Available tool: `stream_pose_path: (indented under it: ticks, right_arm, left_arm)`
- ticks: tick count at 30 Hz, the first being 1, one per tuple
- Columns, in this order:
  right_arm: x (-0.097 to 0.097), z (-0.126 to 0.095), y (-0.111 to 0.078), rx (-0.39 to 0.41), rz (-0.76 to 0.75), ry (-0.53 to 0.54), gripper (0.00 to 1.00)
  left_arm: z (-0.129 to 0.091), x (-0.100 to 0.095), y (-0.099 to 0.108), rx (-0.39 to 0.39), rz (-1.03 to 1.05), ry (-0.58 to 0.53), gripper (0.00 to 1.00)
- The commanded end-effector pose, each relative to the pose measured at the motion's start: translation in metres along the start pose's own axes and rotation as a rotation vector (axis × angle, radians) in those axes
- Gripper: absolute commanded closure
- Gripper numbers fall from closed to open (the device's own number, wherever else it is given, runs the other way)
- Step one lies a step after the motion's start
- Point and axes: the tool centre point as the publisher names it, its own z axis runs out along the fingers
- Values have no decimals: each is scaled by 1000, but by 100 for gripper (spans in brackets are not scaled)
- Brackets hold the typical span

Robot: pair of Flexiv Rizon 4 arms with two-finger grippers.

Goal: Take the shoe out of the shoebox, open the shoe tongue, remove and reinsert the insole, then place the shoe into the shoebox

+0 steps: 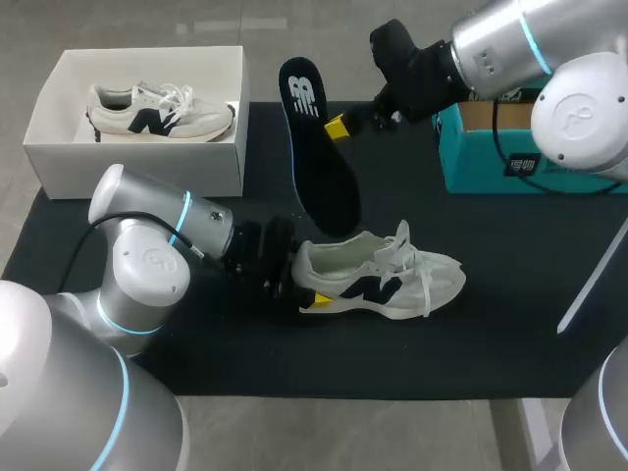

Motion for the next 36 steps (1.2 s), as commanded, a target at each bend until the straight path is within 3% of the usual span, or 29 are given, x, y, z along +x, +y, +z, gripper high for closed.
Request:
stream_pose_path:
  ticks: [1, 8, 11, 25, 28, 33, 36]
  right_arm:
    - [25, -12, -17, -78, 39, -28, 100]
    - [55, -24, -21, -113, 82, -33, 100]
    - [56, -24, -17, -121, 20, -85, 100]
    - [55, -26, -15, -128, 29, -76, 100]
    - [61, -39, -13, -103, 95, -43, 100]
    - [85, -69, -15, -128, 135, -28, 100]
    - [98, -82, -23, -117, 145, -31, 100]
  left_arm:
    - [1, 0, 0, -2, 0, -1, 100]
    - [1, 0, 0, -2, 0, -1, 100]
    - [1, 0, 0, -2, 0, -1, 100]
    - [1, 0, 0, -2, 0, -1, 100]
    - [1, 0, 0, -2, 0, -1, 100]
    - [1, 0, 0, -2, 0, -1, 100]
    - [1, 0, 0, -2, 0, -1, 100]
